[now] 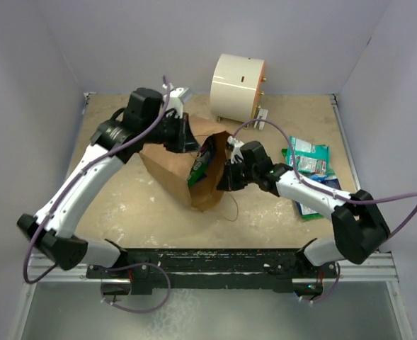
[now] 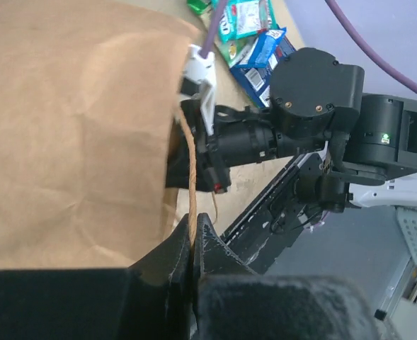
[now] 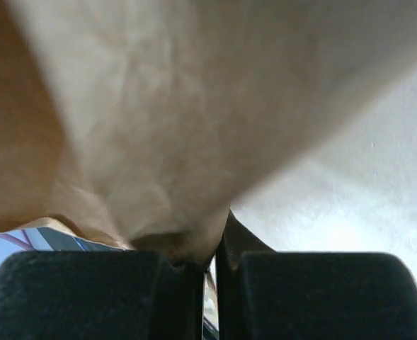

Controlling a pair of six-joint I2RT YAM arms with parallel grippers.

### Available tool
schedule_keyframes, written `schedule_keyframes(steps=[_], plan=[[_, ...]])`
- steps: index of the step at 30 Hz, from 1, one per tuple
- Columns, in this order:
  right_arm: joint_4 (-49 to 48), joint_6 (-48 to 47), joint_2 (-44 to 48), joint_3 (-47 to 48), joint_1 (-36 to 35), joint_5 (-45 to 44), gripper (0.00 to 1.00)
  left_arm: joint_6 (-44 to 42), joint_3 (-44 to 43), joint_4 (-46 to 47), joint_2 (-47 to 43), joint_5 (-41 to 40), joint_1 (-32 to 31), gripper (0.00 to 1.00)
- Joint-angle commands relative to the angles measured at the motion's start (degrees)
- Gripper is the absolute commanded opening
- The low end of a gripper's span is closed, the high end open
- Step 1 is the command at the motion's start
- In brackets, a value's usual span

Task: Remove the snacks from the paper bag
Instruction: Take out the snack from the paper bag.

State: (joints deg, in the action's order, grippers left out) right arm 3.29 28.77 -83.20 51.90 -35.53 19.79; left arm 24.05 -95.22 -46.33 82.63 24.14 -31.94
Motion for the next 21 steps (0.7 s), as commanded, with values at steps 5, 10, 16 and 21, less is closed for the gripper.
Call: schedule_keyframes(steps=[5, 10, 16, 21], plan=[[9.3, -5.5, 10.2, -4.1, 0.2, -10.4, 0.27, 8.0, 1.0, 3.1, -5.7, -3.2, 1.5, 0.00], [15.2, -16.0, 20.5, -2.4, -1.1, -17.2, 0.57, 8.1, 1.5, 3.2, -6.3, -2.9, 1.5, 0.00], [4.7, -33.3, 32.5, -6.6, -6.0, -3.3, 0.64, 6.0, 1.7, 0.6, -6.9, -2.9, 1.5, 0.00], [-2.7, -60.7, 36.5, -13.1, -15.0, 8.5, 0.64, 4.8, 0.5, -0.1, -6.2, -1.1, 1.5, 0.00]])
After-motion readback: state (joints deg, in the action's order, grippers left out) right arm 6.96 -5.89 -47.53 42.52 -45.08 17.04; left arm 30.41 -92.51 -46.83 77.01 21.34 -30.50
